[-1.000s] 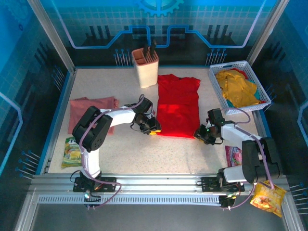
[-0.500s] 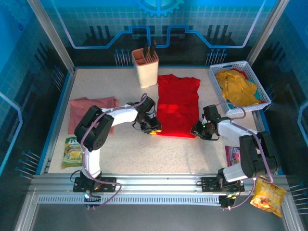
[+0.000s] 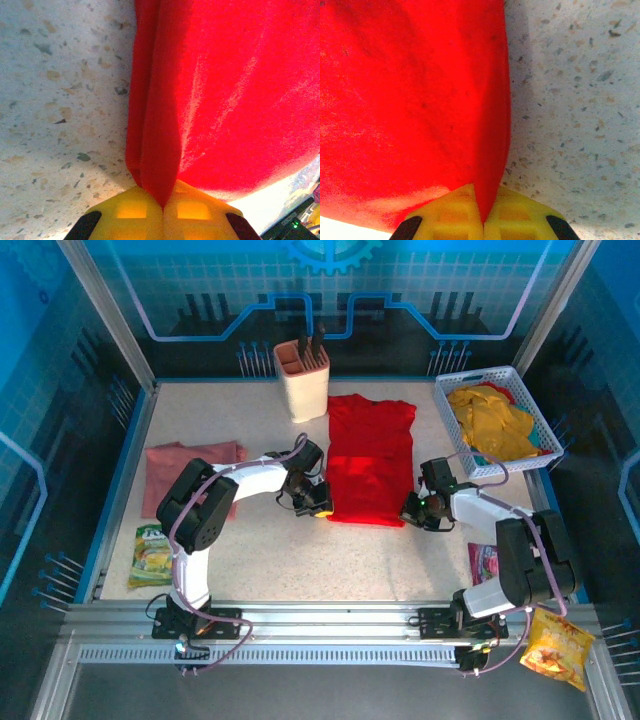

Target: Fold and stack the t-shirts

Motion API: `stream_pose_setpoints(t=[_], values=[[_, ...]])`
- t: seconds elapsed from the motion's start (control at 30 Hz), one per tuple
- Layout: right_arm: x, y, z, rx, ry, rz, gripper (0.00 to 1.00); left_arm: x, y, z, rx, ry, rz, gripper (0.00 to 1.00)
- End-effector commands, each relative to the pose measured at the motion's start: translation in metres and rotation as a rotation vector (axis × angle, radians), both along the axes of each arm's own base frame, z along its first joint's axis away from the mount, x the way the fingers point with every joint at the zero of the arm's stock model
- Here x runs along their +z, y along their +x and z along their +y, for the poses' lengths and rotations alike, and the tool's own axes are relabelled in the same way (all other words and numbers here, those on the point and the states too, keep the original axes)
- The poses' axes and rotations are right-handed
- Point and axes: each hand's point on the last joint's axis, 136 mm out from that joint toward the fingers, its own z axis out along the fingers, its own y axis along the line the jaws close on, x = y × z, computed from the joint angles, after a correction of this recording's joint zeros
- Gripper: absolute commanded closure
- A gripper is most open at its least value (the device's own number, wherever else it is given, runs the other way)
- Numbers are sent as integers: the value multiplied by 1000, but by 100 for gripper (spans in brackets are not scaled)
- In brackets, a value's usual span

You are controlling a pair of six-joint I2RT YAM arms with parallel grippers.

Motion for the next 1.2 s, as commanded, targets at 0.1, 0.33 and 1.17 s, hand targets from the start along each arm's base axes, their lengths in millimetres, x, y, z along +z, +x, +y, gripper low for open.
stream_pose_setpoints(t=[0.1,0.33,1.17], values=[[10,-23,-4,15,-9,-9,100,-11,-23,17,-24,76,30,99],[24,-56,-2,20,18,10,100,-1,-49,18,-39,23,30,99],[85,-145,-3,12,26,-15,100,72,-149,14,3,-36,-23,100]])
